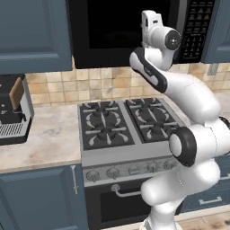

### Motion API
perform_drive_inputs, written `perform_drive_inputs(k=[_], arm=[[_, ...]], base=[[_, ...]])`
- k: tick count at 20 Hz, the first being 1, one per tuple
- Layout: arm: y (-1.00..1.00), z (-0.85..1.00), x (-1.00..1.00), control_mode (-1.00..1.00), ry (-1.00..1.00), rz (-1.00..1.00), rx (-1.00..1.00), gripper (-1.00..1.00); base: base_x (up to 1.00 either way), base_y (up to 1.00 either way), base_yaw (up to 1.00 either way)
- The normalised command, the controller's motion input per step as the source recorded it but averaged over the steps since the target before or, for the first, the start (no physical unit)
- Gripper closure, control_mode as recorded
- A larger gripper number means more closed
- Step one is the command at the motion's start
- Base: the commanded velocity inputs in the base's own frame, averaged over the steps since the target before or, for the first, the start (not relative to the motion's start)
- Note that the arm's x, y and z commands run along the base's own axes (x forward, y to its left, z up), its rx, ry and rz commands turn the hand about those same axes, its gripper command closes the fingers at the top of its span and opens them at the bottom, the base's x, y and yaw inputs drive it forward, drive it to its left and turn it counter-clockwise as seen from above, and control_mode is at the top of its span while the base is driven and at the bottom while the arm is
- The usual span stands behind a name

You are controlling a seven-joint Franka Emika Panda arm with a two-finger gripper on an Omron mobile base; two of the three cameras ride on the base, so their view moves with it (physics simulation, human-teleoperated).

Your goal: Place the bowl containing the bell pepper and potato in the microwave. Close the microwave door and press the start button to microwave the meal.

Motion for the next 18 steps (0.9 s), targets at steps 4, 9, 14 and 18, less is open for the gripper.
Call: perform_drive_inputs(k=[4,9,14,18], arm=[[-0.31,0.0,-1.0,-1.0,-0.03,0.0,-0.03,-1.0],[-0.41,0.12,-0.93,-1.0,0.0,0.0,0.0,-1.0],[-0.53,0.06,-0.87,-1.0,0.0,0.0,0.0,-1.0],[-0.73,-0.02,-0.83,-1.0,0.03,0.0,0.01,-1.0]], base=[[0.0,0.0,0.0],[0.0,0.0,0.0],[0.0,0.0,0.0],[0.0,0.0,0.0]])
